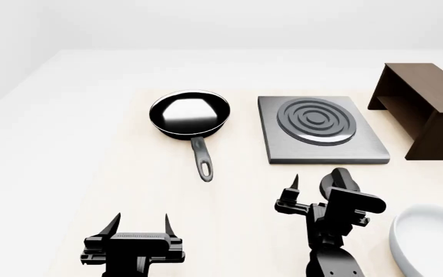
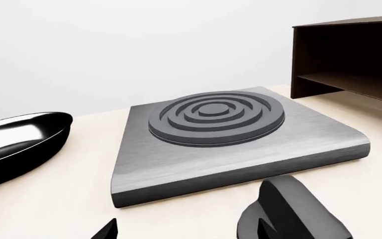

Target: Turn on the stove.

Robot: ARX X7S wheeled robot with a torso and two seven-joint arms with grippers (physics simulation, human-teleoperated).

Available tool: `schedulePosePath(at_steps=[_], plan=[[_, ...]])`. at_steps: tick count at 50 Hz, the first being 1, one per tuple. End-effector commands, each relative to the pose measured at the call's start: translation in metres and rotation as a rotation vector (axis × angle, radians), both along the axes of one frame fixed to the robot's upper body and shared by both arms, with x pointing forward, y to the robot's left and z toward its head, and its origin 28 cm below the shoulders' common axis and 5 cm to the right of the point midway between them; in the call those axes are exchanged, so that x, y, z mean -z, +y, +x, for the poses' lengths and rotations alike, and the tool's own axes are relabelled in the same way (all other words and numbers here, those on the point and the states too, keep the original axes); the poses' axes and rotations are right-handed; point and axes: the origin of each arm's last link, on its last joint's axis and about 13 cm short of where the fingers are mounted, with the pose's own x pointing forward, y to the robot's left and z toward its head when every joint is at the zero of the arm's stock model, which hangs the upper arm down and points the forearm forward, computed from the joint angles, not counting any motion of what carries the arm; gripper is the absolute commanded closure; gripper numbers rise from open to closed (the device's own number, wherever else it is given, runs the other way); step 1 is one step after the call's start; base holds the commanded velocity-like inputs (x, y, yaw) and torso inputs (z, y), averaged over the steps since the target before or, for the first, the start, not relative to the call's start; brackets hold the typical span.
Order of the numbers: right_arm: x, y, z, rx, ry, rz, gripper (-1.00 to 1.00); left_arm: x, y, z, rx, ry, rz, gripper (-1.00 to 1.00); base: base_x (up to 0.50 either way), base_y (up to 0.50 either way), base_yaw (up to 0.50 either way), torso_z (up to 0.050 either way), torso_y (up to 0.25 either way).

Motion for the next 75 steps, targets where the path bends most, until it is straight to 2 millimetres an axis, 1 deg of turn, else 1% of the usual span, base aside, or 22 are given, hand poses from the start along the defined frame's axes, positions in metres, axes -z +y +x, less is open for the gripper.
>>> schedulePosePath(at_steps=[1, 12, 19, 34, 51, 66, 75], plan=[[0.004, 0.001, 0.004, 0.000, 0.001, 0.010, -1.00, -0.003, 0.000, 0.003, 0.009, -0.016, -0.017, -1.00, 0.00, 0.00, 0.00, 0.000, 0.000], [0.011, -0.004, 0.015, 0.043, 0.008, 0.054, -1.00, -0.004, 0.000, 0.002, 0.008, -0.017, -0.018, -1.00, 0.00, 0.00, 0.00, 0.000, 0.000], [0.021, -0.006, 0.022, 0.059, 0.035, 0.059, -1.00, -0.003, 0.000, 0.003, 0.007, -0.017, -0.018, -1.00, 0.00, 0.00, 0.00, 0.000, 0.000], [0.021, 0.001, 0.026, 0.039, 0.038, 0.033, -1.00, -0.004, -0.001, 0.001, 0.009, -0.020, -0.016, -1.00, 0.00, 0.00, 0.00, 0.000, 0.000], [0.018, -0.002, 0.026, 0.061, 0.012, 0.054, -1.00, -0.005, -0.001, 0.001, 0.009, -0.020, -0.015, -1.00, 0.00, 0.00, 0.00, 0.000, 0.000], [0.029, -0.006, 0.038, 0.095, 0.054, 0.070, -1.00, -0.003, 0.000, 0.002, 0.008, -0.020, -0.016, -1.00, 0.00, 0.00, 0.00, 0.000, 0.000], [0.029, -0.005, 0.038, 0.094, 0.054, 0.071, -1.00, -0.004, -0.001, 0.001, 0.008, -0.021, -0.016, -1.00, 0.00, 0.00, 0.00, 0.000, 0.000]])
